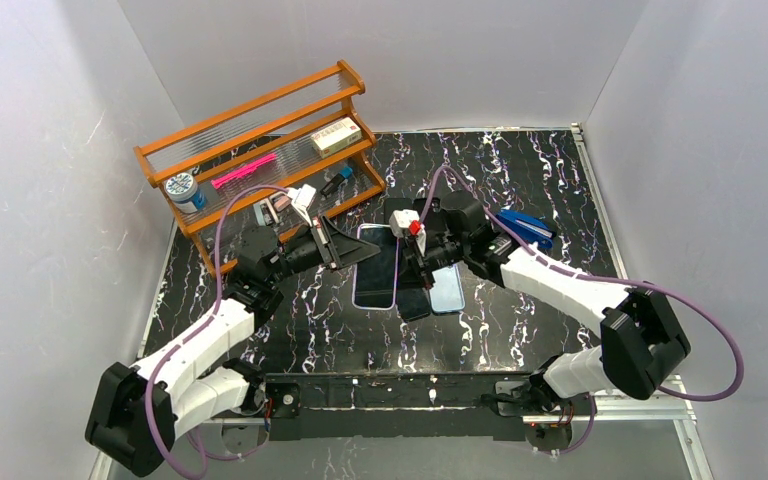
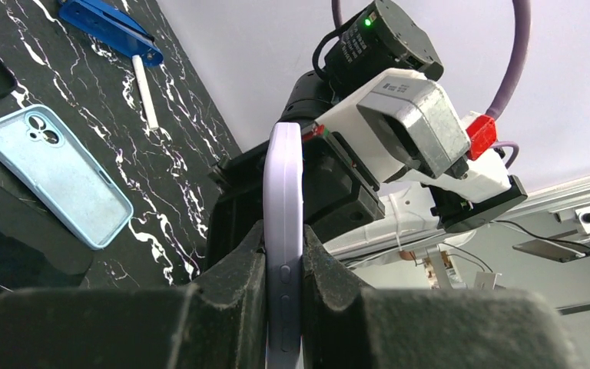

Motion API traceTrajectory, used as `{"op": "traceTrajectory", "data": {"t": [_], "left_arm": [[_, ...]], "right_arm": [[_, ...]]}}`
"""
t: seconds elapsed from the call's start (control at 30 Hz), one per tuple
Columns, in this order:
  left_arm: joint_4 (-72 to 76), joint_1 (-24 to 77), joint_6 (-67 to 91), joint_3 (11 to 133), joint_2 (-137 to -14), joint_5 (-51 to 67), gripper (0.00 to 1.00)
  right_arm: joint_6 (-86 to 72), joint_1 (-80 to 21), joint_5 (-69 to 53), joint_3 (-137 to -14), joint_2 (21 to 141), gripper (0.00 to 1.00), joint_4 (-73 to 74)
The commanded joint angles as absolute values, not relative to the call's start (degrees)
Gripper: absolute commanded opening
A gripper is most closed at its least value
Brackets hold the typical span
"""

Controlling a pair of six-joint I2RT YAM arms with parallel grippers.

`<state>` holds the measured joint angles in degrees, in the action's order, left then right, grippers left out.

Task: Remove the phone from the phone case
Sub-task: Remove the phone case from the phone.

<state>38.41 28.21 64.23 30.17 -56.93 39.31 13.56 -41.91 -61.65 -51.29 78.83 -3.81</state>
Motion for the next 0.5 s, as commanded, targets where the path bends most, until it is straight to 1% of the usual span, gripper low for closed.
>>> {"op": "traceTrajectory", "data": {"t": [0.0, 0.03, 0.1, 0.2, 0.3, 0.4, 0.47], "left_arm": [[37.4, 30.4, 64.9, 30.9, -55.1, 40.1, 0.0], [36.2, 30.3, 63.7, 31.0, -54.5, 39.3, 0.0], [34.2, 30.1, 60.9, 31.4, -53.0, 37.4, 0.0], [32.0, 29.3, 56.9, 32.1, -51.0, 34.8, 0.0], [33.1, 28.8, 54.8, 32.2, -49.5, 34.0, 0.0], [35.1, 28.8, 54.0, 31.7, -48.7, 33.4, 0.0], [37.1, 28.7, 54.4, 31.0, -48.3, 33.2, 0.0]], "right_arm": [[17.5, -41.9, -53.1, -56.2, 78.3, 0.01, -7.7], [16.7, -41.9, -52.6, -55.7, 78.1, 0.02, -7.4], [14.5, -42.0, -51.6, -53.6, 77.2, 0.1, -7.5], [10.7, -41.8, -50.6, -48.2, 75.0, 0.25, -9.0], [6.1, -41.8, -51.9, -43.7, 72.3, 0.39, -11.5], [1.1, -41.8, -54.3, -40.4, 70.2, 0.48, -15.5], [-3.0, -41.9, -56.1, -38.7, 69.3, 0.52, -20.1]]}}
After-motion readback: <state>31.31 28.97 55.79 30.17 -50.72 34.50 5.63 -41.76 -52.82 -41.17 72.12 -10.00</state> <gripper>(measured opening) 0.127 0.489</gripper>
